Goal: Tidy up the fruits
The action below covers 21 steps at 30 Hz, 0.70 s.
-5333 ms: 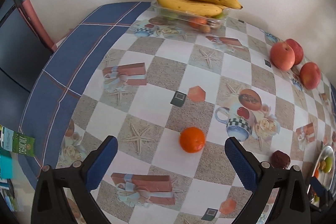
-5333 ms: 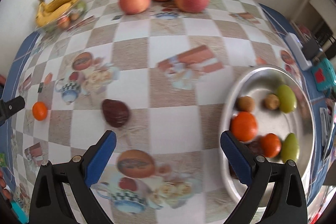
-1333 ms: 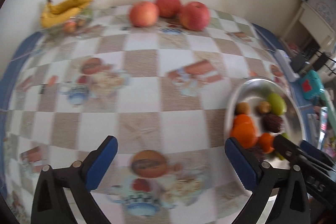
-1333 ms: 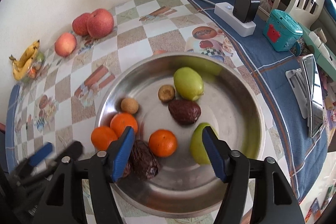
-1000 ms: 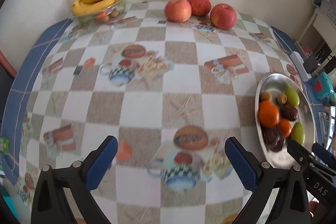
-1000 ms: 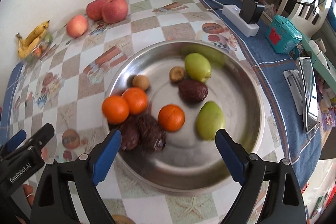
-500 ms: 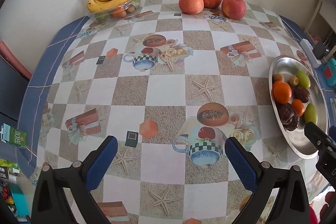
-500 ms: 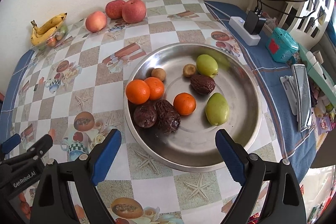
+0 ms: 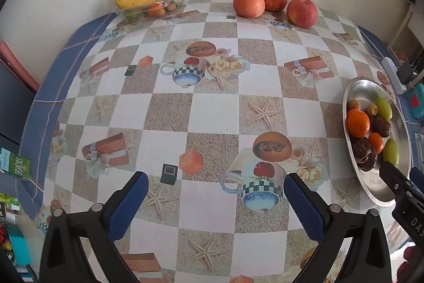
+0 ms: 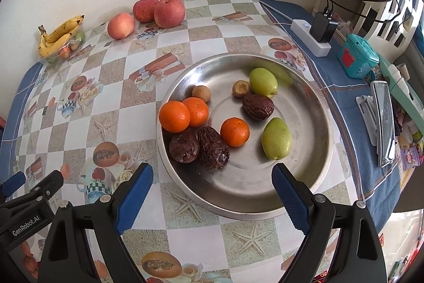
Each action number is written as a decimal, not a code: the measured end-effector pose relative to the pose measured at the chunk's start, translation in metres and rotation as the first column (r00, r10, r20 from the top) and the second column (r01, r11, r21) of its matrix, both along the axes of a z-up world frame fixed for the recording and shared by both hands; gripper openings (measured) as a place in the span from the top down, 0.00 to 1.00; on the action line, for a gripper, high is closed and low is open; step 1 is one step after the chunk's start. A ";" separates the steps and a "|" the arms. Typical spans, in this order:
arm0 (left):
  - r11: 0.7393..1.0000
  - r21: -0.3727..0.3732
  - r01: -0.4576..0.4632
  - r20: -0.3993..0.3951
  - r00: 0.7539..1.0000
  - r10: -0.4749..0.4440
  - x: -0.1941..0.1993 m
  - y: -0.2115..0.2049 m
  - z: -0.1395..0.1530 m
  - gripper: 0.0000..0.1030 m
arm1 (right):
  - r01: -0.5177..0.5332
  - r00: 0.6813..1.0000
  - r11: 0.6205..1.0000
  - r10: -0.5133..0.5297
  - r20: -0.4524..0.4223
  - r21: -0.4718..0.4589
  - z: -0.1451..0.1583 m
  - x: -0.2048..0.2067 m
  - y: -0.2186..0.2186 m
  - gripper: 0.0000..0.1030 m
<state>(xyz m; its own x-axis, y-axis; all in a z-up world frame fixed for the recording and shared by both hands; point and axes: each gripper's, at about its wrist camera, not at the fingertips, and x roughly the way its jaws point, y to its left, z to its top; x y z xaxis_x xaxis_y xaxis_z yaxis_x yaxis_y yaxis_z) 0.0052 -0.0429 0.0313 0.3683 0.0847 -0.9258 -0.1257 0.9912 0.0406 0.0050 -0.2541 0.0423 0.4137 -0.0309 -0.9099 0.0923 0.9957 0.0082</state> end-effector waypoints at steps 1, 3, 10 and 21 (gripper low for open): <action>1.000 -0.002 -0.002 -0.003 1.000 0.002 0.000 0.001 0.000 0.00 | -0.001 1.000 1.000 0.001 0.000 -0.001 0.000 0.000 0.001 0.11; 1.000 -0.009 -0.005 -0.004 1.000 0.005 0.000 0.002 0.000 0.00 | 0.000 1.000 1.000 0.000 -0.001 -0.002 0.000 0.000 0.001 0.11; 0.999 -0.040 -0.023 -0.003 1.000 0.023 0.000 0.008 0.001 0.00 | -0.018 1.000 1.000 0.018 -0.004 -0.015 -0.001 0.001 0.007 0.11; 0.997 -0.073 -0.028 -0.007 1.000 0.028 0.000 0.011 0.001 0.00 | -0.024 1.000 1.000 0.024 -0.004 -0.021 0.000 0.001 0.009 0.11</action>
<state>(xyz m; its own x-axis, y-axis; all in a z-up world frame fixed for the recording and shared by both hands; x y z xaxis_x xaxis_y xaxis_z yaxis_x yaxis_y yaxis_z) 0.0048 -0.0321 0.0318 0.3611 0.0272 -0.9321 -0.1536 0.9876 -0.0307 0.0063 -0.2446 0.0419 0.4115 -0.0398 -0.9105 0.0686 0.9976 -0.0126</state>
